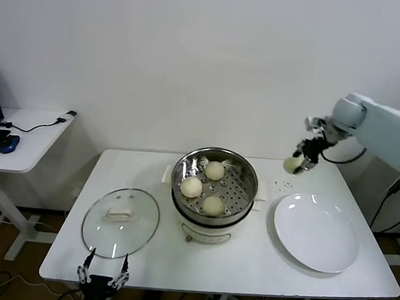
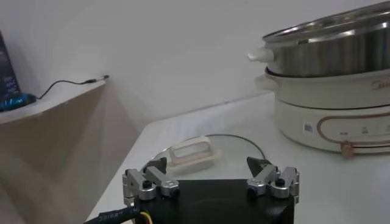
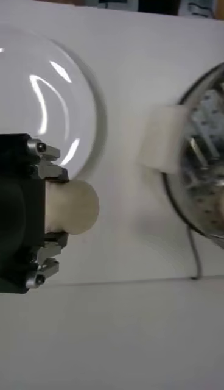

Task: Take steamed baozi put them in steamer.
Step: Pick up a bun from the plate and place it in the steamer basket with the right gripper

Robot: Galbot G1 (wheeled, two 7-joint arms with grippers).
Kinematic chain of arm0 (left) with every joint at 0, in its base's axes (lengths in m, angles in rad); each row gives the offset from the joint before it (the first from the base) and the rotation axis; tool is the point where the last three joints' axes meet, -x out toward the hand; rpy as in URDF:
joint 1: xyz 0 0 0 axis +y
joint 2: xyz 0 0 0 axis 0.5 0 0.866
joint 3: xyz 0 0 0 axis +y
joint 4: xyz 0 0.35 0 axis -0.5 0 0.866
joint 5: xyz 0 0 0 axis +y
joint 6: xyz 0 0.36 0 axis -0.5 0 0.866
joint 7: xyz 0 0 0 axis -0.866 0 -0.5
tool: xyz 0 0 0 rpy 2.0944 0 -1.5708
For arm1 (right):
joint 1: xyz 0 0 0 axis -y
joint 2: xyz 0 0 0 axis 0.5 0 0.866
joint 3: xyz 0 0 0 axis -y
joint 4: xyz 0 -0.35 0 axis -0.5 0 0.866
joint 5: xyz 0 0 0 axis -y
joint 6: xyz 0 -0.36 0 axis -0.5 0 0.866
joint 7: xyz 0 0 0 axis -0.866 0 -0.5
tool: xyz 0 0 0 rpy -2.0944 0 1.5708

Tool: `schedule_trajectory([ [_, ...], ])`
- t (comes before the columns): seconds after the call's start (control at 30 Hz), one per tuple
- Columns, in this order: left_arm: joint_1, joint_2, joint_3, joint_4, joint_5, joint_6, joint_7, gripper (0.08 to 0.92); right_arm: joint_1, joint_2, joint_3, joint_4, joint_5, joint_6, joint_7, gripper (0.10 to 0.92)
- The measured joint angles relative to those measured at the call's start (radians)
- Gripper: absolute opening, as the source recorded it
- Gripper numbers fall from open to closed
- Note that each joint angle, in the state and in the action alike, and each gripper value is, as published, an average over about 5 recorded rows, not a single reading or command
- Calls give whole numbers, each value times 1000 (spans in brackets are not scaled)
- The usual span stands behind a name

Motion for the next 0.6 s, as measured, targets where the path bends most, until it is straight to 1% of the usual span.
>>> schedule_trajectory([
  [0.13, 3, 4, 10, -5, 8, -4, -11, 823, 77, 80, -88, 58, 115, -35, 28, 544],
  [0.3, 5, 7, 15, -12, 14, -9, -20, 823, 123, 176, -163, 116, 220, -75, 74, 545],
  [0.6, 8, 12, 8, -5, 13, -18, -28, 823, 112, 302, -254, 153, 315, -125, 161, 551],
])
